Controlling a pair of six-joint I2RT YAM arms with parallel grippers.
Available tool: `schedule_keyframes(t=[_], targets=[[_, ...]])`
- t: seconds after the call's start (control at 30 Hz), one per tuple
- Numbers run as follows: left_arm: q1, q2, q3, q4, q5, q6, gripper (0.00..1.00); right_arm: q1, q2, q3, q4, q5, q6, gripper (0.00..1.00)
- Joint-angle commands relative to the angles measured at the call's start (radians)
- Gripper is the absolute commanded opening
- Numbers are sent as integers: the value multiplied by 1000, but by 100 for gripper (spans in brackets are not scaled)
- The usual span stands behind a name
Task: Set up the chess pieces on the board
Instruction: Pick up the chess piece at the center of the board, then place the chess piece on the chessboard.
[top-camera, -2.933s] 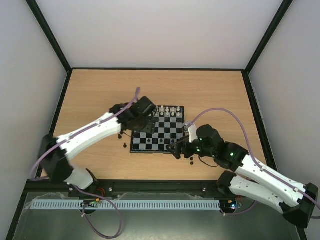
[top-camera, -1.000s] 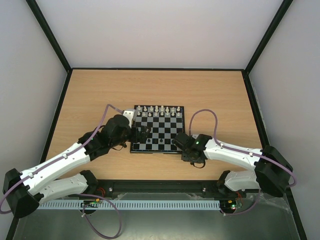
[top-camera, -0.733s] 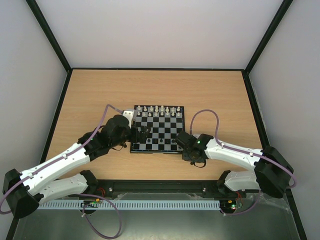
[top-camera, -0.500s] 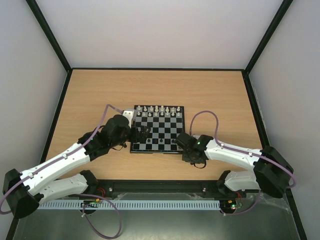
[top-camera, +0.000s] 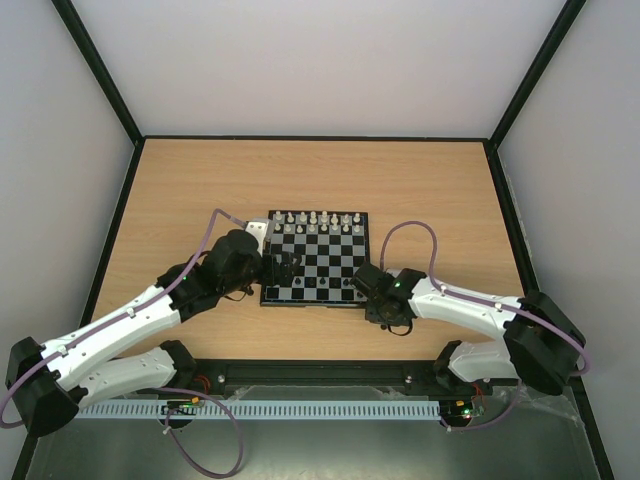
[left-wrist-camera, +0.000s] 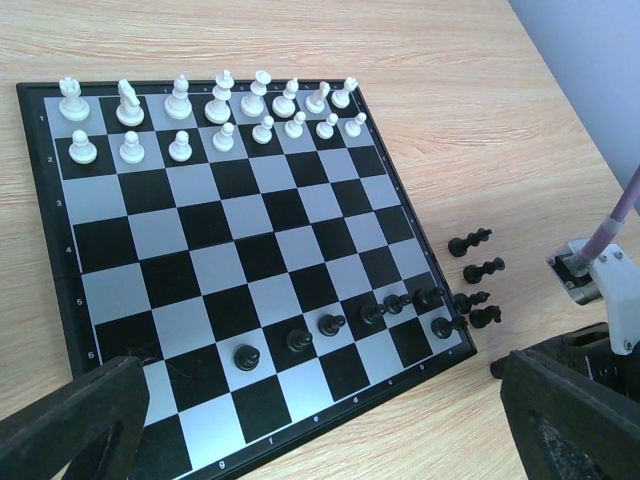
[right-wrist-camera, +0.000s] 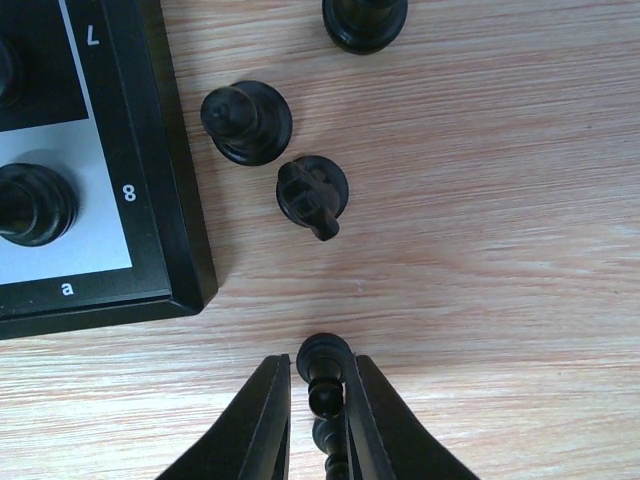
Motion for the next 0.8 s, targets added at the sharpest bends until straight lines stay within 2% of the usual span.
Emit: schedule_keyframes(t=[0.0, 0.37, 0.57, 0.77], targets=[[10, 4, -8, 24, 10, 3, 99, -8, 18, -23, -18, 1, -8, 16], [13, -15, -7, 7, -7, -4, 99, -8, -2, 26, -51, 17, -40, 4], [31, -98, -2, -41, -31, -21, 99, -5, -12, 168, -148, 29, -101, 1], [44, -240, 35, -147, -140, -32, 99, 36, 42, 363, -205, 28, -179, 2]])
